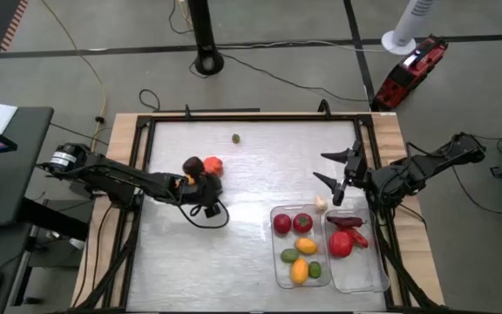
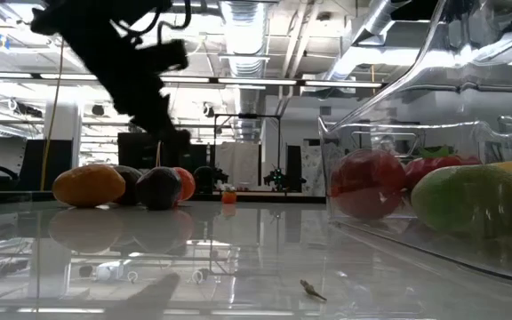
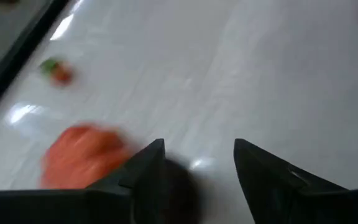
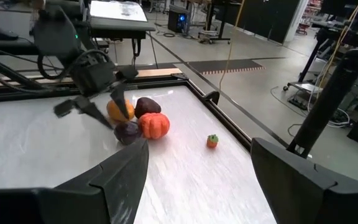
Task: Sort produce into baskets
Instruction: Put the plum into the right transparent bin
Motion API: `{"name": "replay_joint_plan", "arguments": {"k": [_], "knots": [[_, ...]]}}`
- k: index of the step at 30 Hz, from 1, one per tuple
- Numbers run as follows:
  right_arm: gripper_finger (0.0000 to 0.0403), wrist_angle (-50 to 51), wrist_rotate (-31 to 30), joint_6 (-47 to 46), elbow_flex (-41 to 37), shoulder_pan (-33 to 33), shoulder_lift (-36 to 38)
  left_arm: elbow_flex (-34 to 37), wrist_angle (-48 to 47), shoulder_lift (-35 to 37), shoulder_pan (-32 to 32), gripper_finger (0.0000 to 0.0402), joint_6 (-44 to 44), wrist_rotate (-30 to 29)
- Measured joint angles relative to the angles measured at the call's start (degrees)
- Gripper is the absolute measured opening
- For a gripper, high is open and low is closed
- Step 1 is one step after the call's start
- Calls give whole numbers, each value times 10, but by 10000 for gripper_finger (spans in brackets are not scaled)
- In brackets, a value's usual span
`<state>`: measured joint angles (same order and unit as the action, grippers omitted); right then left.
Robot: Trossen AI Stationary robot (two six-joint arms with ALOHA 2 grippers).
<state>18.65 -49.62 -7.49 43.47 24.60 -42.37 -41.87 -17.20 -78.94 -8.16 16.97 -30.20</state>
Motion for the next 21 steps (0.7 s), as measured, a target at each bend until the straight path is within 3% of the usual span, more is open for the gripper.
{"name": "replay_joint_plan", "arguments": {"k": [9, 12, 21], "knots": [[311, -8, 0, 0, 0, 0, 0, 1, -23, 0, 3, 279, -12, -43], [311, -8, 1, 0, 0, 0, 0, 28, 20, 1, 16, 306, -28, -40], [311, -7, 3, -1, 0, 0, 0, 142, 185, 0, 55, 315, -68, 2]]}}
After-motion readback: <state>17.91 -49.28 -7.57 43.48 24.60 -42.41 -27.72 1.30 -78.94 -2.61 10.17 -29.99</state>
